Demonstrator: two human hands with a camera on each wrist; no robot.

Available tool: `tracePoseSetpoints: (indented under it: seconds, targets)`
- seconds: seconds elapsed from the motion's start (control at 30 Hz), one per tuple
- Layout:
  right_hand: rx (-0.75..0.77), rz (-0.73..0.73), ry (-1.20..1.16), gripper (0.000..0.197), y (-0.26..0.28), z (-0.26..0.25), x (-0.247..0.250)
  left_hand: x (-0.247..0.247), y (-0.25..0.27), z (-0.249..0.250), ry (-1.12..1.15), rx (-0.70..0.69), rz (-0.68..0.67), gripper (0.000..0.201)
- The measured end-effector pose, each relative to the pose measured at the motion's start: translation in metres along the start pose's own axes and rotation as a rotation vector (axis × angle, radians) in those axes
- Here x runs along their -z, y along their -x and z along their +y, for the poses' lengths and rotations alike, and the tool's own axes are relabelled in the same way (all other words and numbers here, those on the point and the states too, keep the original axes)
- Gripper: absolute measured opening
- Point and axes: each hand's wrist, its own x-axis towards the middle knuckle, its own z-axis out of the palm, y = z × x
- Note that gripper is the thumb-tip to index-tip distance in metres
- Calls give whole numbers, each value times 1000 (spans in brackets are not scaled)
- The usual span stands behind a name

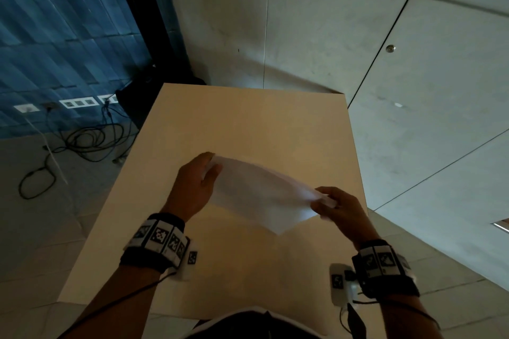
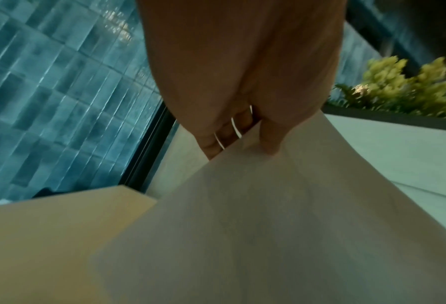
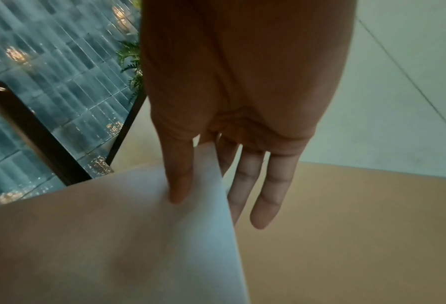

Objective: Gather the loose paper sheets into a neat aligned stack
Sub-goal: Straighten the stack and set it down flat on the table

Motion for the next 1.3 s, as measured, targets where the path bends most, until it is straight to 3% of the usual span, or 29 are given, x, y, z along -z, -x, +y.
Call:
tracePoseSetpoints:
  seconds: [0.2,0.4,0.57,0.7,0.77,0.93,1.07,1.13,1.3]
  targets:
    - [126,-178,221,29,7,-32,0,18,-7,45,-99,-210,-147,30]
    - [240,-184,164,25,5,-64,-19,7,-17,63,-209,-423,-250,23]
    - [275,-95,164,13,4,-67,-31,0,-16,73,-229,-459,-219,22]
    - [222,-42,-7,15,4,-55,-33,11,-17,61,-234,-386,-70,21]
    - [178,-49,-112,17,4,-51,-31,15,-17,43,-203,-295,-24,32]
    - [79,-147,-277,24,2,-48,-25,9,-16,-1,195,112,-145,90]
    - [47,-209,-263,22,-4,-48,-23,-8,-9,-30,483,301,-269,109]
    - [33,-249,-251,20,-7,-50,-21,-14,-6,-38,574,328,-328,99]
    - [-36,-254,-328,25,-23,-46,-27,-18,-1,-48,587,310,-400,50]
